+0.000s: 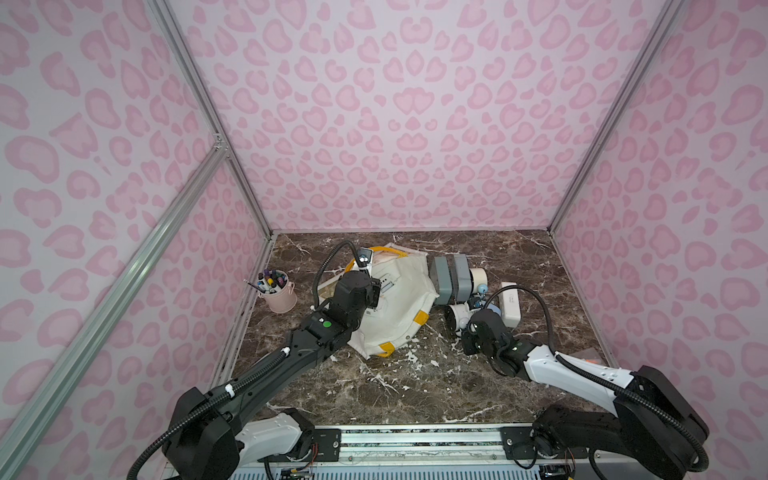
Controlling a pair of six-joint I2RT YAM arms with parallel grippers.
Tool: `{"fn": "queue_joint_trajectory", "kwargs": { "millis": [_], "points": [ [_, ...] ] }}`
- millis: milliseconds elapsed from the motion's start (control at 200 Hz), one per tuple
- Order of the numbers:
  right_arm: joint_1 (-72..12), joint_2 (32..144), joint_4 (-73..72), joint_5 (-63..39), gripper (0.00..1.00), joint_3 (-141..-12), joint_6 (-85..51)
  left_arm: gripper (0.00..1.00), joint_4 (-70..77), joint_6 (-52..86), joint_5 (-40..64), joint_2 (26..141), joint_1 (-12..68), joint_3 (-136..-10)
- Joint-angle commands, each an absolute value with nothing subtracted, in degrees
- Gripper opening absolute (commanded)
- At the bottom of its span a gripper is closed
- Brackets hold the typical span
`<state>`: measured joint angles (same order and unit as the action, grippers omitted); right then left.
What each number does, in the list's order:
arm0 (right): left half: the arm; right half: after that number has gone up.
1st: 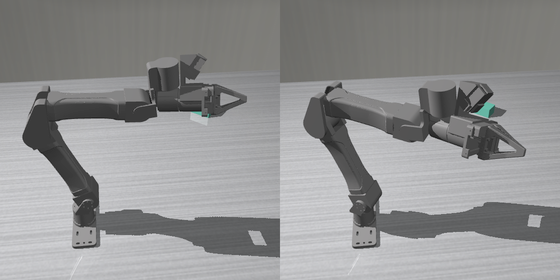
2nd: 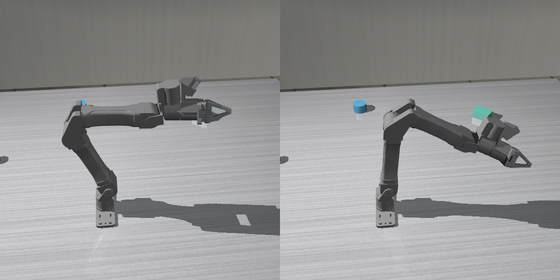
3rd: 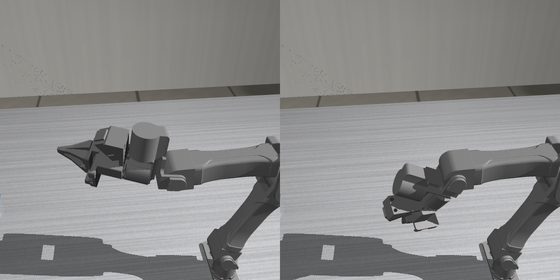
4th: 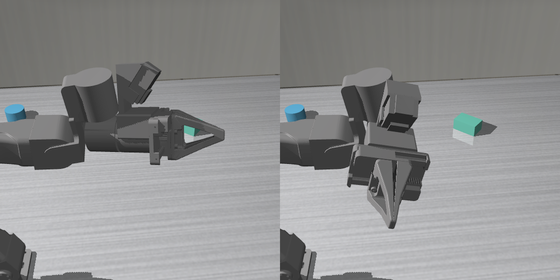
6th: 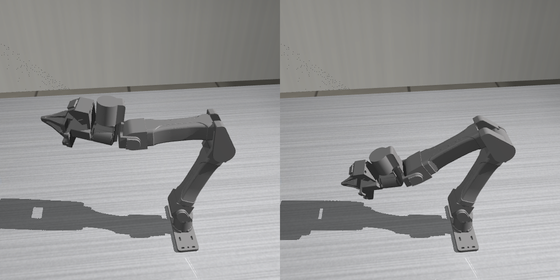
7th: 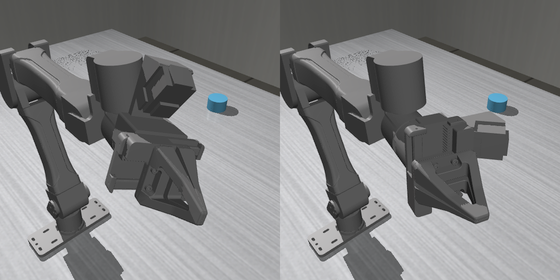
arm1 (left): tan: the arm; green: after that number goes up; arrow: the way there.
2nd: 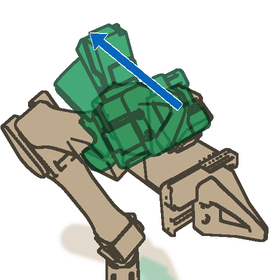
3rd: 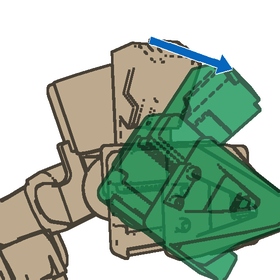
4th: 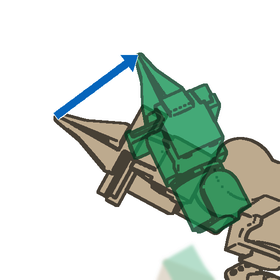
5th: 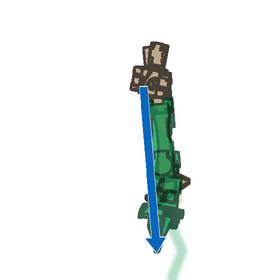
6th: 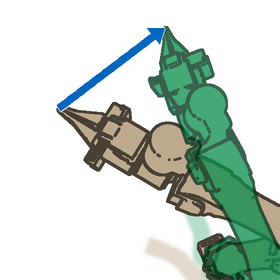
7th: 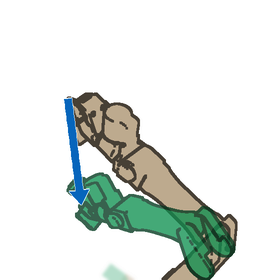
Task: Take the alarm clock out of the canvas bag
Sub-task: Place the alarm at the center of the board.
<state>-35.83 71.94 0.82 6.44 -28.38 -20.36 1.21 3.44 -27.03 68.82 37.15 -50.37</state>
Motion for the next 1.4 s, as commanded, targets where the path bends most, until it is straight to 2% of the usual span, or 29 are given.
{"fn": "queue_joint_trajectory", "kwargs": {
  "millis": [0, 280, 510, 730, 935, 1180, 1395],
  "points": [
    [-35.8, 72.2, 0.9, 7.2, 0.22, -28.1, -20.9, 0.03, 1.7, 4.5, -27.9, 68.7, 37.2, -50.8],
    [-35.9, 71.9, 1.2, 7.6, 0.32, -28.1, -20.9, 0.03, 1.7, 4.4, -28.1, 68.7, 37.2, -50.8],
    [-35.9, 68.6, 1.1, 9.2, 0.56, -27.3, -21.2, 0.03, 1.7, 4.5, -28.4, 68.6, 37.3, -50.7],
    [-35.9, 63.6, 1.2, 10.0, 0.64, -26.6, -20.6, 0.03, 2.0, 4.4, -28.6, 68.6, 37.2, -50.7],
    [-37.4, 58.6, -2.3, 7.5, 0.75, -26.4, -16.3, 0.03, 2.8, 3.9, -28.1, 68.1, 37.3, -50.2],
    [-42.8, 56.6, -4.1, 9.4, 0.79, -28.7, -10.8, 0.03, 3.8, 2.8, -26.8, 67.8, 37.2, -49.7],
    [-49.8, 62.8, -6.1, 9.0, 0.79, -32.9, -6.6, 0.03, 5.8, 1.7, -24.9, 67.6, 37.2, -49.4]
  ]
}}
